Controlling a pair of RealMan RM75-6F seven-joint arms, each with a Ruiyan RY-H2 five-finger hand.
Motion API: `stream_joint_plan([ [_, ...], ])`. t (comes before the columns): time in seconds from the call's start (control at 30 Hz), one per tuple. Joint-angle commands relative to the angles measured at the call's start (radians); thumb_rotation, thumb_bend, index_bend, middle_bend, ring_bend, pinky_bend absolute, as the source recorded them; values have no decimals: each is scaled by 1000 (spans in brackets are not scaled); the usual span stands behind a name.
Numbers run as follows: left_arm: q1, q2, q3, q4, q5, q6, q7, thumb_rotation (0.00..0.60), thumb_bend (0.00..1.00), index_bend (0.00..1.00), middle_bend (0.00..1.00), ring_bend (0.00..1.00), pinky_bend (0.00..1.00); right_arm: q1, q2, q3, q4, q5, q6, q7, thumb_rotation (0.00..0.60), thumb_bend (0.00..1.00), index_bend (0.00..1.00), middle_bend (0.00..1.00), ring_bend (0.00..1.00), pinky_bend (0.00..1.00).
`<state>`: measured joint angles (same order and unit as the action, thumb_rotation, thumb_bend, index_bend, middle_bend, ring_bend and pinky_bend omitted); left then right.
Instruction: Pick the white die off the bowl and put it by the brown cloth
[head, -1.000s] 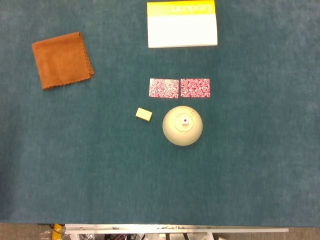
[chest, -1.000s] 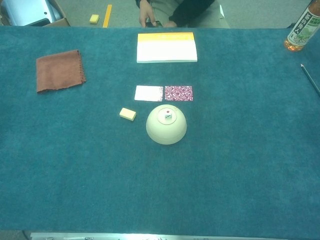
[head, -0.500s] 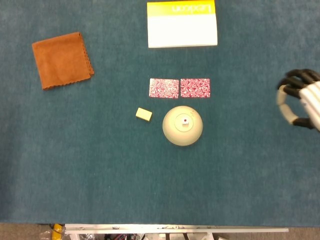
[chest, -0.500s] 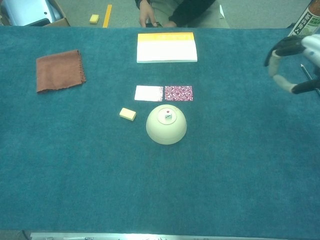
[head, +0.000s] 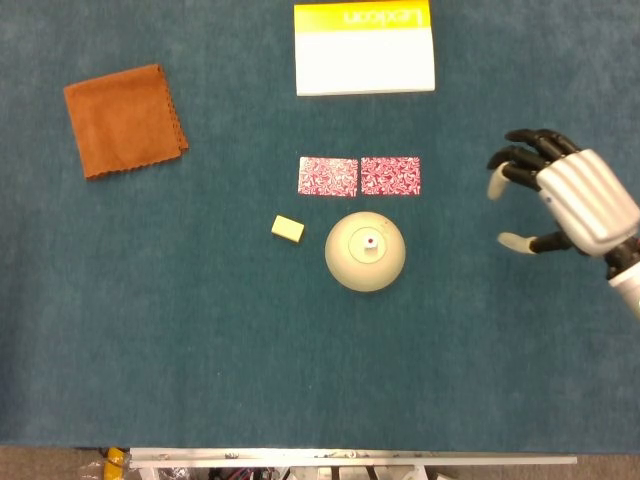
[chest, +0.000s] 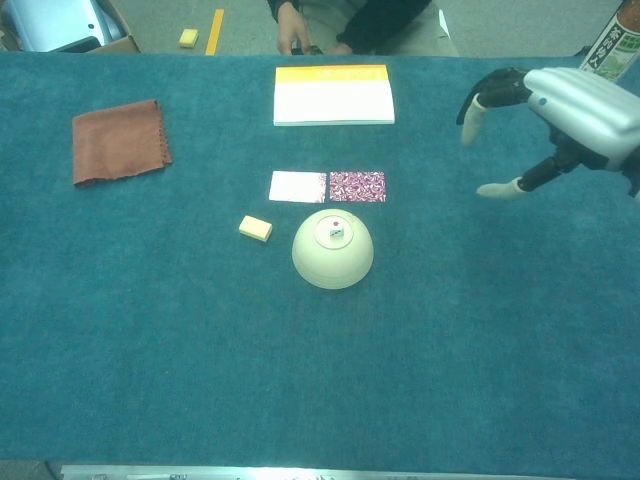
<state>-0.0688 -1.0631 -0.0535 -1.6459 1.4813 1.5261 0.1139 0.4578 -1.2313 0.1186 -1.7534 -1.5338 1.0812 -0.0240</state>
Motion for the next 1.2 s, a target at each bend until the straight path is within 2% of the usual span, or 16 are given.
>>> stream_joint_plan([
  [0.03, -1, -1, 0, 1, -2, -3, 0, 600, 455, 274, 325, 194, 234, 9, -9, 2, 0, 6, -5, -7, 600, 14, 478, 342, 160, 187],
  [0.1, -2, -2, -1, 2, -4, -6, 1, 600, 455, 274, 324, 194, 234, 20, -18, 2, 1, 10, -15, -9, 600, 18, 478, 342, 160, 187],
  [0.23, -4, -4, -2, 3, -4, -8, 1, 600, 455, 274, 325, 194, 234, 51, -42, 2, 9, 24, -51, -18, 600, 105, 477, 342, 160, 186],
  [0.4, -5, -6, -3, 7, -8, -12, -1, 600, 455, 274, 324, 194, 234, 104, -83, 8, 26, 53, -121, -49, 600, 148, 478, 342, 160, 184],
  [0.53, -2, -7, -2, 12, -8, -9, -7, 600, 455, 273, 324, 194, 234, 150, -130, 14, 49, 74, -167, -90, 600, 230, 477, 342, 160, 174],
  [0.77, -2, -8, -5, 26, -13, -11, -21, 600, 455, 271, 323, 193, 233, 210, -206, 27, 88, 126, -214, -178, 600, 236, 478, 342, 155, 159],
  [1.2, -4, -24, -7, 63, -23, -23, -55, 600, 455, 270, 322, 192, 232, 277, -306, 16, 141, 232, -263, -308, 600, 232, 477, 342, 149, 150],
])
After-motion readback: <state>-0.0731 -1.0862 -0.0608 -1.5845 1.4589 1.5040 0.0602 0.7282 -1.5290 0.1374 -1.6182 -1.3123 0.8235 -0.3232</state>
